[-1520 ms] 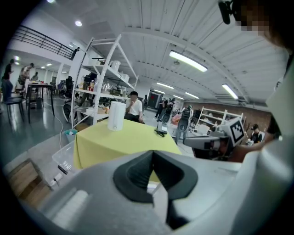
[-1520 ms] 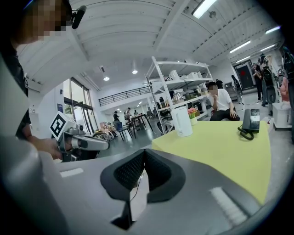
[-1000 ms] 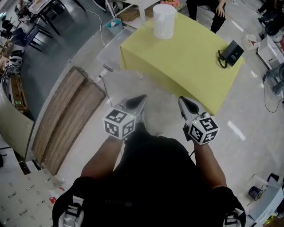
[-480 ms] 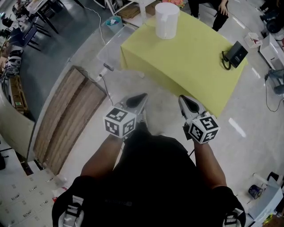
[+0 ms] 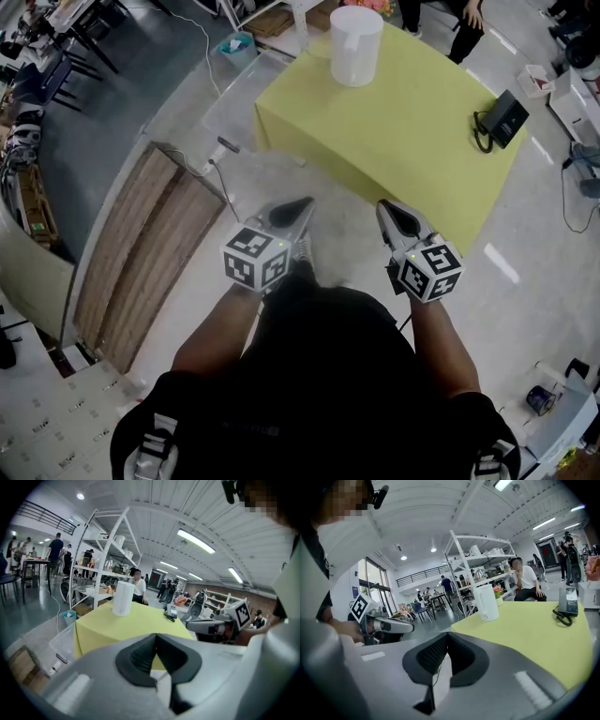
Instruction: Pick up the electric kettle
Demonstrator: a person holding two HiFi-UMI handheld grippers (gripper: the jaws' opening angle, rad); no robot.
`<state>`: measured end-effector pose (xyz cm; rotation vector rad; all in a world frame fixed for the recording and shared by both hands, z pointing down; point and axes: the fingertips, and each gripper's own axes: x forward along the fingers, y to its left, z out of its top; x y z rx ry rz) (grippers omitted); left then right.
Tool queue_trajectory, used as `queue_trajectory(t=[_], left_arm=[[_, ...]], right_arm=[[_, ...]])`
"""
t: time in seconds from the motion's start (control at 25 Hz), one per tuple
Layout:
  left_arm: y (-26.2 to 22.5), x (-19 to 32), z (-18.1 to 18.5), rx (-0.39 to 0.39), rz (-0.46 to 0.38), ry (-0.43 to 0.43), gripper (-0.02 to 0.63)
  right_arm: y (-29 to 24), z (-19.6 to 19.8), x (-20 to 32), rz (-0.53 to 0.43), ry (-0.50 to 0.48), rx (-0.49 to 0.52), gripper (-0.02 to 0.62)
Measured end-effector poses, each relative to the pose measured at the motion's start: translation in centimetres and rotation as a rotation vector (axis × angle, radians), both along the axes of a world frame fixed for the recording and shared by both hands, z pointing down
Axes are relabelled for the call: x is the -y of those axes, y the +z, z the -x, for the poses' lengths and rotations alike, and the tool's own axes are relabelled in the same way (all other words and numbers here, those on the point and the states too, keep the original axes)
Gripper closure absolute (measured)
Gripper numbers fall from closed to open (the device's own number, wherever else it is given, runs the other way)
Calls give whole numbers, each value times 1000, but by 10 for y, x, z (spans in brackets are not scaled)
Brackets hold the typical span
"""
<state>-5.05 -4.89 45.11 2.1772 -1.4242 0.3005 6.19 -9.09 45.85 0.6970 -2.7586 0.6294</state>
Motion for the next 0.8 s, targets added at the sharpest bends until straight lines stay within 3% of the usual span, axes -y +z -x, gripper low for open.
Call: queue_trajectory(t=[0.8], left_arm=[[3, 52, 58, -22, 15, 24, 604]], right_arm=[[0, 57, 45, 11, 10, -46, 589]])
